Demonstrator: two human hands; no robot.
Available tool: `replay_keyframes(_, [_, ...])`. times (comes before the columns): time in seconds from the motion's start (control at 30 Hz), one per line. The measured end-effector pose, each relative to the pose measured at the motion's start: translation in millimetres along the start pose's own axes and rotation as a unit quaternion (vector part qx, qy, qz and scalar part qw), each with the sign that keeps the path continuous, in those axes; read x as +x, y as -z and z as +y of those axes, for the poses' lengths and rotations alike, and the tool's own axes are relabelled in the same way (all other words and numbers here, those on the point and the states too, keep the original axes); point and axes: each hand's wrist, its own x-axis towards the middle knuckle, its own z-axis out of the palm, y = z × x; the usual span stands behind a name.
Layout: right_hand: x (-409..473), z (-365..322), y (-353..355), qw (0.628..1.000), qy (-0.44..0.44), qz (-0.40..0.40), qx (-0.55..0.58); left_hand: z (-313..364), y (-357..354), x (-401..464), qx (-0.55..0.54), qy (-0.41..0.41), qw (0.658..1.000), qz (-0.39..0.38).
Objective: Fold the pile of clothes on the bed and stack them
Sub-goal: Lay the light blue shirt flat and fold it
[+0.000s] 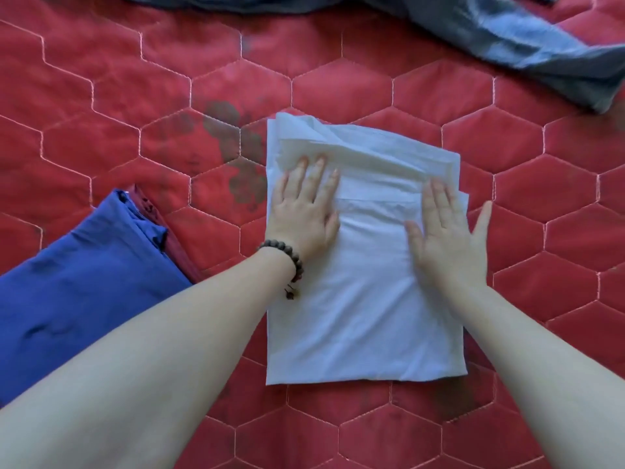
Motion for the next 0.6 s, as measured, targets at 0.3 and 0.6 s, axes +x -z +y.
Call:
replay_keyframes(0.3, [65.0, -96.0, -3.5, 0.97, 0.191, 0.104, 0.113, -9.3, -3.6, 44.4, -0.018, 0.026, 0.999, 0.0])
replay_keyframes(0.6, [34.5, 15.2, -2.8, 0.996, 0.087, -0.031, 0.012, -16.8, -0.9, 40.9, 0.015, 0.081, 0.996, -0.042])
